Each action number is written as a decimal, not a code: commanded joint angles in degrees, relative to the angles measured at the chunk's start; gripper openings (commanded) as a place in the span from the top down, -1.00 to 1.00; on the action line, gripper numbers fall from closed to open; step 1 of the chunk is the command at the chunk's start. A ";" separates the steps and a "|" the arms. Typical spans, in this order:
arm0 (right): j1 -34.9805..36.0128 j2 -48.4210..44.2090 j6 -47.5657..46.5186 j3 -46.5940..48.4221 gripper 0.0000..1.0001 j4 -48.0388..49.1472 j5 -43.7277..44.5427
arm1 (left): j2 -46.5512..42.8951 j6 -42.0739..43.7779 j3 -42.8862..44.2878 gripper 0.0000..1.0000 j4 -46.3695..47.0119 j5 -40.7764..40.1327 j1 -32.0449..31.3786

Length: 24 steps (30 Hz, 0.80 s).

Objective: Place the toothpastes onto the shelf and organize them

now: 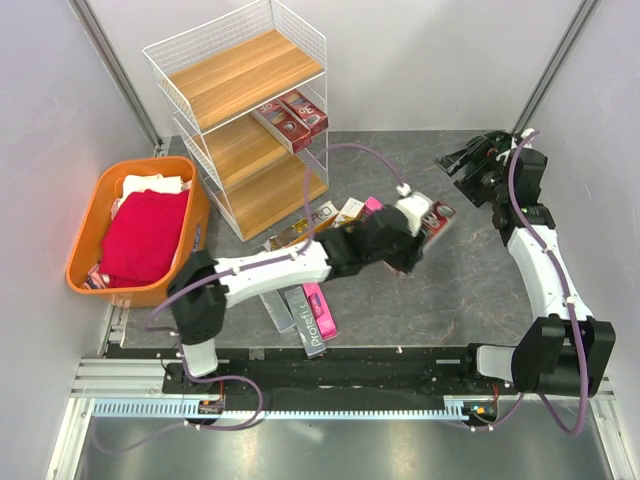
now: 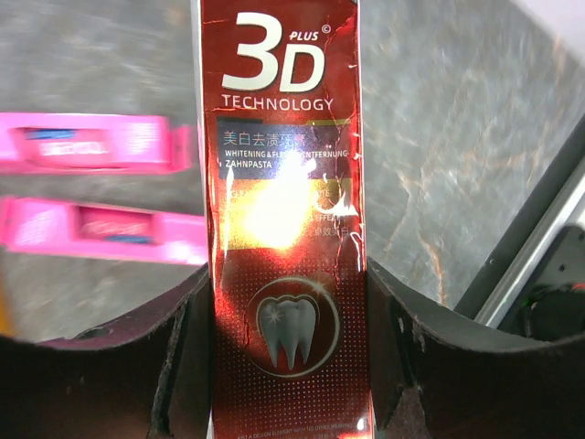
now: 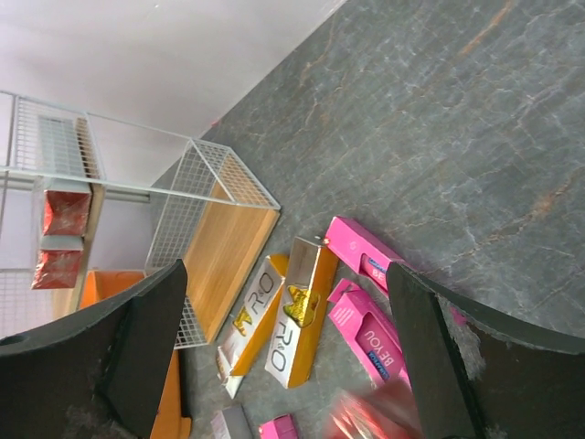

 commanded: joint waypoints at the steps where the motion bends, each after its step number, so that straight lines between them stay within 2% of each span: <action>1: 0.46 -0.06 0.96 3.89 -0.96 1.74 -2.42 | -6.80 -7.06 -4.49 -0.01 0.57 4.22 5.81; 6: 4.93 0.90 1.04 4.77 -0.96 3.67 -0.75 | -13.38 -11.47 -11.07 -0.01 0.21 7.82 12.31; 13: 21.27 5.12 1.40 4.86 -0.96 7.27 2.59 | -22.79 -19.72 -20.75 0.00 2.41 12.04 20.22; 16: 25.75 6.44 1.66 4.07 -0.96 7.98 4.08 | -26.74 -23.23 -25.75 0.00 5.22 13.72 24.70; 24: 37.27 4.86 0.61 0.11 -0.96 9.92 10.50 | -35.90 -34.57 -38.76 0.08 16.55 16.97 31.39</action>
